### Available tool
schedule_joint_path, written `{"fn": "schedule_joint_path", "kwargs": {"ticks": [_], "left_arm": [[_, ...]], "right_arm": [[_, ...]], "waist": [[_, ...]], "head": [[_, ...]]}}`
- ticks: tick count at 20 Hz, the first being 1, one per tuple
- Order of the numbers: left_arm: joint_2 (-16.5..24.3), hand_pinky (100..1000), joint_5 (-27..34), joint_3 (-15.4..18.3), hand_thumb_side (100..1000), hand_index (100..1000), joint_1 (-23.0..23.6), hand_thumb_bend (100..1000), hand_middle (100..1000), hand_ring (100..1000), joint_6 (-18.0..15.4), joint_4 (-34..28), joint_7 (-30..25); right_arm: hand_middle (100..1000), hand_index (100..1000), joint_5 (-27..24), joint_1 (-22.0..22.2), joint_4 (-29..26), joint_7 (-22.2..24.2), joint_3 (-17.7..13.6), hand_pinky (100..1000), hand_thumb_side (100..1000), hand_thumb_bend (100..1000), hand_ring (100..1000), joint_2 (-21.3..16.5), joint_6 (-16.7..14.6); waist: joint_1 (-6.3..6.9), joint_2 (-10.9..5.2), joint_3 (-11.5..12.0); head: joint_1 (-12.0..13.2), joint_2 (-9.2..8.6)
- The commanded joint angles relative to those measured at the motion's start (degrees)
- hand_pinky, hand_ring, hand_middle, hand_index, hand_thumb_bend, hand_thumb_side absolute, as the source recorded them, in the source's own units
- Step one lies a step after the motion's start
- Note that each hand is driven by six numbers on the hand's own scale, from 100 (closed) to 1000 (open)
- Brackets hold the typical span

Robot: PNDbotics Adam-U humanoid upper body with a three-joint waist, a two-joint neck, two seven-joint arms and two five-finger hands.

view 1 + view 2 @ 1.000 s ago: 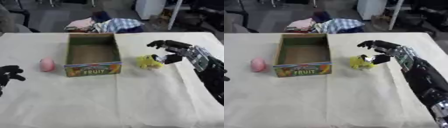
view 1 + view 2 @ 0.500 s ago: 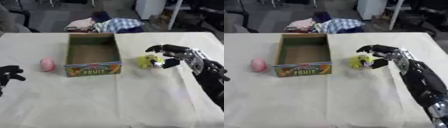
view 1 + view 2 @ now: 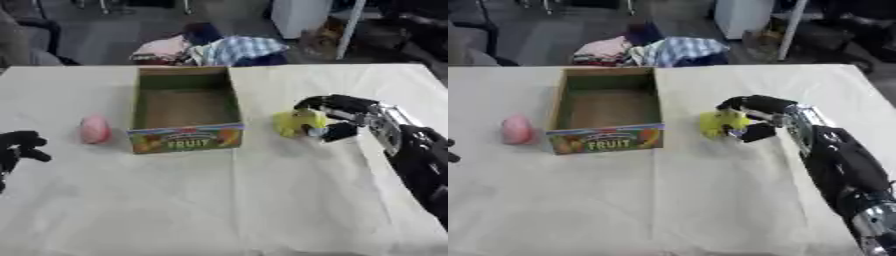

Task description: Pick up objects on the table and place them in the box.

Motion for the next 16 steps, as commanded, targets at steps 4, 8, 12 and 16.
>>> {"fn": "schedule_joint_path", "kwargs": {"ticks": [4, 8, 12, 16], "left_arm": [[1.2, 1000, -0.1, 0.2, 875, 772, -0.4, 260, 658, 616, -0.1, -0.6, -0.1], [1.2, 1000, -0.1, 0.2, 874, 772, -0.4, 259, 658, 617, -0.1, -0.6, -0.1], [1.2, 1000, 0.0, 0.1, 876, 772, -0.4, 260, 658, 617, 0.0, -0.6, -0.1], [1.2, 1000, -0.1, 0.2, 878, 772, -0.4, 260, 658, 617, 0.0, -0.6, -0.1]], "right_arm": [[911, 1000, 3.5, -0.9, 0.5, -1.9, -0.8, 799, 884, 100, 914, -0.6, 0.8], [872, 1000, 5.2, -0.8, 0.4, -2.9, -0.7, 774, 859, 100, 875, -0.1, 1.5], [813, 964, 7.1, -0.9, 0.3, -3.6, -0.6, 746, 816, 102, 848, 0.4, 2.1], [698, 893, 8.9, -0.9, -0.2, -5.5, -0.6, 689, 626, 215, 768, 0.7, 2.7]], "waist": [[0.24, -0.49, 0.0], [0.3, -0.5, 0.1], [0.31, -0.5, 0.1], [0.34, -0.47, 0.1]], "head": [[0.0, 0.28], [0.0, 0.28], [0.0, 0.28], [0.0, 0.28]]}}
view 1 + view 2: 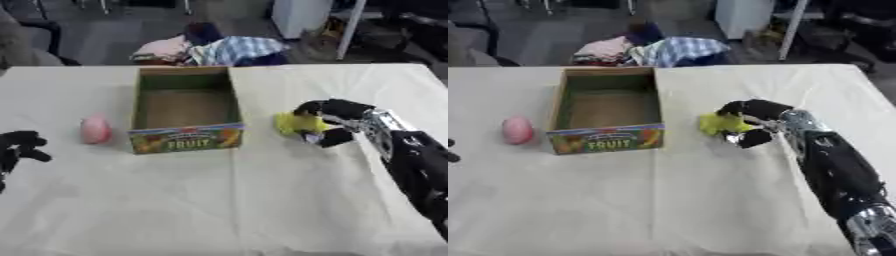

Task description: Pick up objects on the table and place them in the box.

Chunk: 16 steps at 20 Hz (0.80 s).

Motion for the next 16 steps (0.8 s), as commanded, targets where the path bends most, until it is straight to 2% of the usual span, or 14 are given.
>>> {"fn": "schedule_joint_path", "kwargs": {"ticks": [1, 2, 5, 6, 10, 12, 16], "left_arm": [[1.2, 1000, -0.1, 0.2, 878, 772, -0.4, 260, 658, 617, 0.0, -0.6, -0.1], [1.1, 1000, -0.1, 0.2, 878, 772, -0.4, 260, 658, 617, 0.0, -0.6, -0.1], [1.1, 1000, -0.1, 0.1, 879, 772, -0.4, 261, 658, 617, 0.0, -0.6, -0.1], [1.1, 1000, -0.1, 0.1, 879, 772, -0.4, 261, 658, 617, 0.0, -0.6, -0.1], [1.1, 1000, -0.1, 0.1, 880, 772, -0.4, 261, 658, 617, 0.1, -0.6, -0.1], [1.1, 1000, -0.1, 0.1, 882, 772, -0.4, 260, 658, 617, 0.1, -0.6, -0.1], [1.0, 1000, -0.1, 0.1, 884, 772, -0.4, 259, 658, 617, 0.1, -0.6, -0.1]], "right_arm": [[670, 877, 2.1, -0.6, -0.9, -1.9, -0.4, 677, 583, 237, 747, -0.8, 0.8], [630, 856, 2.5, -0.6, -1.1, -2.8, -0.4, 648, 516, 263, 704, -0.7, 1.3], [555, 801, 3.5, -0.6, -1.3, -5.3, -0.4, 580, 405, 293, 612, -0.6, 2.6], [498, 745, 3.7, -0.6, -1.3, -6.0, -0.4, 511, 341, 293, 551, -0.5, 2.9], [376, 627, 4.0, -0.5, -1.5, -9.4, -0.5, 369, 127, 354, 445, -0.3, 4.0], [325, 576, 4.2, -0.5, -1.6, -10.8, -0.5, 296, 100, 359, 390, -0.1, 4.5], [288, 541, 3.8, -0.5, -1.6, -13.3, -0.7, 243, 100, 316, 349, 0.1, 5.3]], "waist": [[0.19, -0.45, 0.0], [0.19, -0.44, 0.0], [0.17, -0.43, 0.0], [0.17, -0.43, 0.0], [0.18, -0.43, 0.0], [0.19, -0.42, 0.0], [0.22, -0.41, 0.1]], "head": [[0.0, 0.28], [0.0, 0.28], [0.0, 0.28], [0.0, 0.28], [-0.1, 0.28], [-0.1, 0.28], [-0.1, 0.28]]}}
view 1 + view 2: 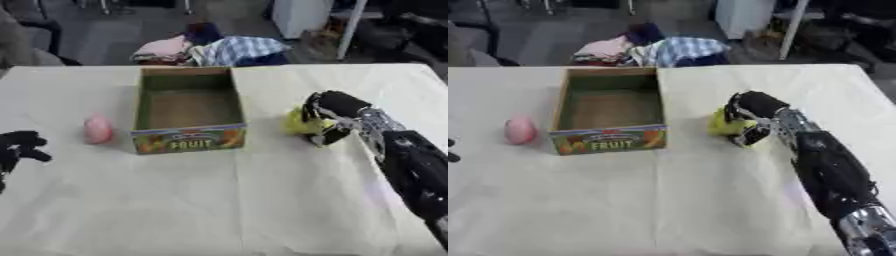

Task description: Pick up objects on the table and place them in the box.

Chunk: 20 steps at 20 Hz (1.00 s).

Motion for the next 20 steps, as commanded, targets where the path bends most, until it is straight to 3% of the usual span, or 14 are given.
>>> {"fn": "schedule_joint_path", "kwargs": {"ticks": [1, 8, 16, 17, 18, 20], "left_arm": [[1.0, 1000, -0.1, 0.1, 884, 772, -0.4, 259, 658, 617, 0.1, -0.6, 0.0], [1.1, 1000, 0.0, 0.1, 884, 772, -0.4, 257, 658, 617, 0.1, -0.7, 0.0], [1.2, 1000, 0.3, -0.1, 883, 772, -0.3, 254, 658, 618, 0.0, -0.7, -0.2], [1.2, 1000, 0.3, -0.2, 880, 772, -0.3, 260, 658, 618, 0.0, -0.7, -0.3], [1.2, 1000, 0.3, -0.3, 884, 772, -0.3, 253, 658, 618, 0.0, -0.7, -0.3], [1.1, 1000, 0.4, -0.5, 883, 772, -0.3, 253, 658, 618, 0.0, -0.7, -0.5]], "right_arm": [[286, 540, -0.1, -0.8, -1.0, -1.9, -0.4, 240, 100, 305, 347, -0.9, 0.6], [267, 526, -6.2, -1.8, -4.3, -1.2, -0.3, 212, 100, 195, 324, -0.9, -0.2], [265, 524, -15.3, -7.5, -9.3, 4.6, 0.5, 212, 100, 185, 321, 1.0, -0.6], [266, 525, -15.7, -8.6, -9.5, 5.4, 0.6, 214, 100, 100, 322, 1.7, -0.4], [266, 525, -16.0, -9.5, -9.5, 6.0, 0.6, 214, 100, 195, 322, 2.4, -0.3], [270, 529, -15.8, -11.3, -9.2, 7.0, 0.5, 221, 100, 203, 327, 4.2, -0.1]], "waist": [[0.23, -0.42, 0.0], [0.32, -0.52, -0.1], [0.62, -0.82, -0.2], [0.7, -0.88, -0.1], [0.76, -0.92, -0.1], [0.91, -0.98, 0.1]], "head": [[-0.1, 0.28], [-0.1, 0.28], [-0.3, 0.28], [-0.4, 0.28], [-0.5, 0.28], [-0.8, 0.28]]}}
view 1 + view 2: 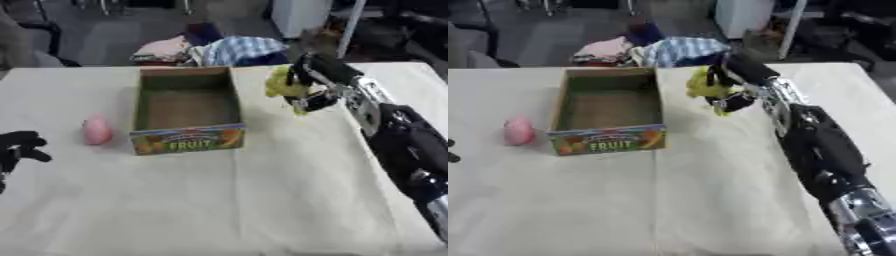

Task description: Pick up objects on the table and place them in the box.

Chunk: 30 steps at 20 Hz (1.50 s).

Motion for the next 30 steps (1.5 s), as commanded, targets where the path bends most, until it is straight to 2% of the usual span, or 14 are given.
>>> {"fn": "schedule_joint_path", "kwargs": {"ticks": [1, 4, 5, 9, 14, 16, 18, 19, 20, 21, 23, 25, 27, 30], "left_arm": [[1.1, 1000, 0.3, -0.2, 882, 772, -0.5, 252, 658, 618, -0.1, -0.7, -0.4], [0.9, 1000, 0.6, -0.6, 881, 772, -0.9, 252, 659, 619, -0.1, -0.7, -0.8], [0.9, 1000, 0.7, -0.8, 880, 772, -1.1, 252, 659, 619, 0.0, -0.7, -0.9], [0.6, 1000, 1.1, -1.2, 879, 772, -1.7, 252, 659, 619, 0.1, -0.7, -1.4], [0.3, 1000, 1.6, -1.9, 877, 773, -2.5, 251, 659, 619, 0.2, -0.7, -2.1], [0.2, 1000, 1.8, -2.0, 878, 773, -2.6, 251, 659, 620, 0.2, -0.7, -2.3], [0.2, 1000, 1.9, -2.1, 878, 773, -2.6, 251, 659, 620, 0.3, -0.7, -2.3], [0.2, 1000, 1.9, -2.1, 879, 772, -2.6, 251, 659, 620, 0.3, -0.7, -2.4], [0.2, 1000, 1.9, -2.1, 881, 772, -2.7, 251, 659, 620, 0.3, -0.6, -2.4], [0.3, 1000, 1.8, -2.2, 883, 773, -2.7, 250, 659, 620, 0.3, -0.5, -2.4], [0.5, 1000, 1.7, -2.2, 884, 773, -2.6, 247, 659, 620, 0.3, -0.2, -2.4], [1.1, 1000, 1.6, -2.1, 883, 773, -2.7, 241, 659, 620, 0.1, 0.0, -2.3], [2.1, 1000, 1.4, -2.1, 884, 772, -3.0, 232, 660, 620, -0.2, 0.3, -2.1], [4.6, 1000, 0.8, -2.3, 884, 773, -3.8, 205, 662, 623, -1.1, 1.0, -1.7]], "right_arm": [[272, 531, -0.3, -3.4, -0.8, 1.7, -0.3, 223, 100, 205, 329, 2.0, 0.3], [275, 534, 2.1, -5.3, 0.9, 2.2, -1.3, 227, 100, 187, 333, 5.4, 1.1], [281, 539, 3.0, -5.8, 1.5, 2.1, -1.7, 245, 100, 151, 346, 6.5, 1.4], [286, 543, 6.3, -7.0, 3.9, 1.5, -3.5, 262, 100, 102, 360, 10.7, 2.6], [313, 553, 10.8, -7.2, 6.0, 0.4, -5.2, 328, 100, 100, 409, 15.2, 4.1], [375, 606, 12.7, -7.0, 6.6, -0.2, -5.6, 374, 100, 100, 439, 16.6, 4.4], [375, 606, 14.1, -6.8, 7.0, -0.8, -5.9, 374, 100, 100, 439, 17.2, 4.4], [575, 778, 14.7, -6.8, 7.2, -1.1, -6.0, 457, 321, 100, 509, 17.4, 4.3], [640, 820, 15.4, -6.5, 7.5, -1.0, -5.7, 481, 380, 100, 538, 17.7, 3.8], [744, 876, 16.0, -6.2, 7.8, -0.8, -5.4, 531, 475, 100, 602, 17.8, 3.1], [856, 944, 17.3, -5.9, 8.2, 0.1, -4.8, 618, 625, 100, 716, 17.5, 1.7], [916, 966, 17.4, -5.7, 8.0, 1.4, -4.4, 690, 709, 100, 785, 16.5, 0.2], [924, 964, 15.8, -5.4, 7.0, 2.1, -4.2, 712, 694, 100, 806, 15.2, -1.6], [862, 934, 10.2, -4.6, 3.5, 1.4, -3.3, 660, 512, 100, 753, 12.4, -4.0]], "waist": [[0.38, -0.61, 0.2], [0.69, -0.59, 0.8], [0.82, -0.6, 1.0], [1.21, -0.52, 2.0], [1.68, -0.46, 3.4], [1.83, -0.46, 3.8], [1.9, -0.47, 3.9], [1.91, -0.47, 4.0], [1.91, -0.47, 3.9], [1.92, -0.48, 3.9], [1.89, -0.5, 3.6], [1.84, -0.56, 3.2], [1.81, -0.61, 2.7], [1.73, -0.65, 1.9]], "head": [[-0.5, 0.28], [-1.0, 0.28], [-1.2, 0.28], [-2.0, 0.28], [-3.1, 0.28], [-3.3, 0.28], [-3.4, 0.28], [-3.4, 0.28], [-3.4, 0.28], [-3.4, 0.28], [-3.1, 0.28], [-2.7, 0.28], [-2.4, 0.28], [-1.7, 0.28]]}}
